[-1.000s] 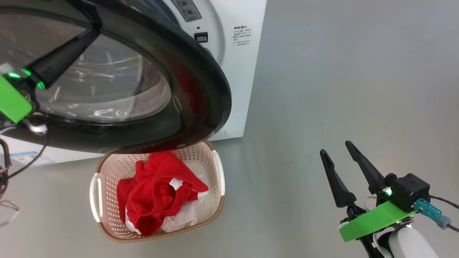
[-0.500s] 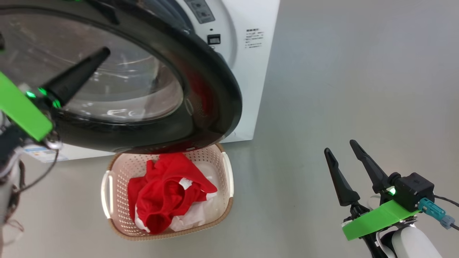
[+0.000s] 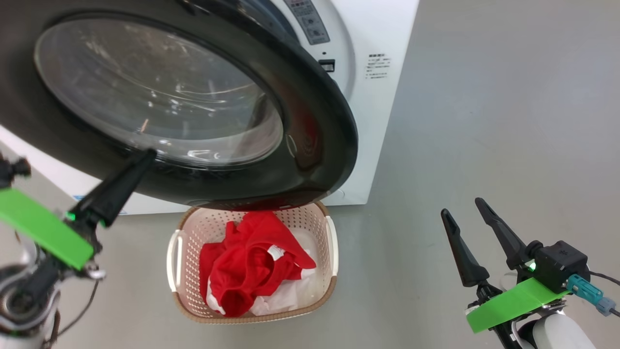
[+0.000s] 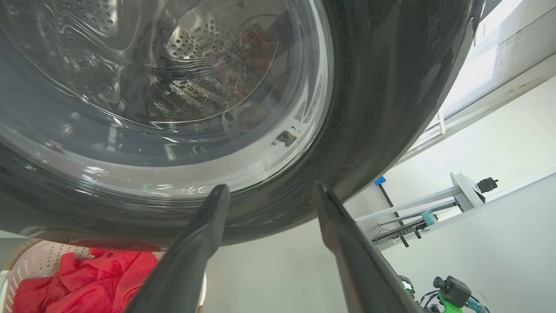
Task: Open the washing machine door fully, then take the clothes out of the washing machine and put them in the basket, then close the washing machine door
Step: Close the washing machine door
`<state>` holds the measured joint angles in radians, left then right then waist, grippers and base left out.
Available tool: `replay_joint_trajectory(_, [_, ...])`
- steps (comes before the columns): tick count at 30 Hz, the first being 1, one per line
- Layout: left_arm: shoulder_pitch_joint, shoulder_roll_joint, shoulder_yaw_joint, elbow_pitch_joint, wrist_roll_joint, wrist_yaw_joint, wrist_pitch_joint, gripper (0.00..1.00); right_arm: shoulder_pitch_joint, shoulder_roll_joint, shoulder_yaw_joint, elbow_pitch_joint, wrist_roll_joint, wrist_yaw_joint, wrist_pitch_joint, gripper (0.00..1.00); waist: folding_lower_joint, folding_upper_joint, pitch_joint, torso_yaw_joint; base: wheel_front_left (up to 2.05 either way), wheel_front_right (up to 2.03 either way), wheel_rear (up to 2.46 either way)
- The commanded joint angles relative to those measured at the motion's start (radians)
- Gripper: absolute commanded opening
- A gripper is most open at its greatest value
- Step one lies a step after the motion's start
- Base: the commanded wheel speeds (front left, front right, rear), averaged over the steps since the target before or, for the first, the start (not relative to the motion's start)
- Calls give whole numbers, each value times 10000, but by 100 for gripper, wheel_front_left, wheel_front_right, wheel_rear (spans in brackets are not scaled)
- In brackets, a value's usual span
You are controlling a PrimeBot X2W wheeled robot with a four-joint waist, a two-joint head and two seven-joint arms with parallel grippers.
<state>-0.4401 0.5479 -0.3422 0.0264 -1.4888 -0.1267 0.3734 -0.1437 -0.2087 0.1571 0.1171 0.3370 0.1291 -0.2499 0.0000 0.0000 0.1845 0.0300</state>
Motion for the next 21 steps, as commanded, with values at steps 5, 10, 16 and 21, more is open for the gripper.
replay_joint_trajectory(5, [631, 669, 186, -172, 114, -40, -895, 100, 128, -148, 208, -199, -69, 16, -119, 100, 0, 0, -161, 211, 0, 0, 0])
replay_joint_trajectory(10, [1345, 674, 114, -130, 57, -40, -1908, 100, 232, -245, 204, -178, -40, 16, -119, 100, 0, 0, -248, 212, 0, 0, 0])
replay_joint_trajectory(16, [2356, 755, 13, -219, 55, -40, -3167, 100, 374, -328, 93, -192, -13, 16, -119, 100, 0, 0, -357, 9, 0, 0, 0])
replay_joint_trajectory(21, [3094, 977, -167, 36, 343, -40, -4291, 100, 540, -340, -9, -211, 8, 16, -119, 100, 0, 0, -433, -227, 0, 0, 0])
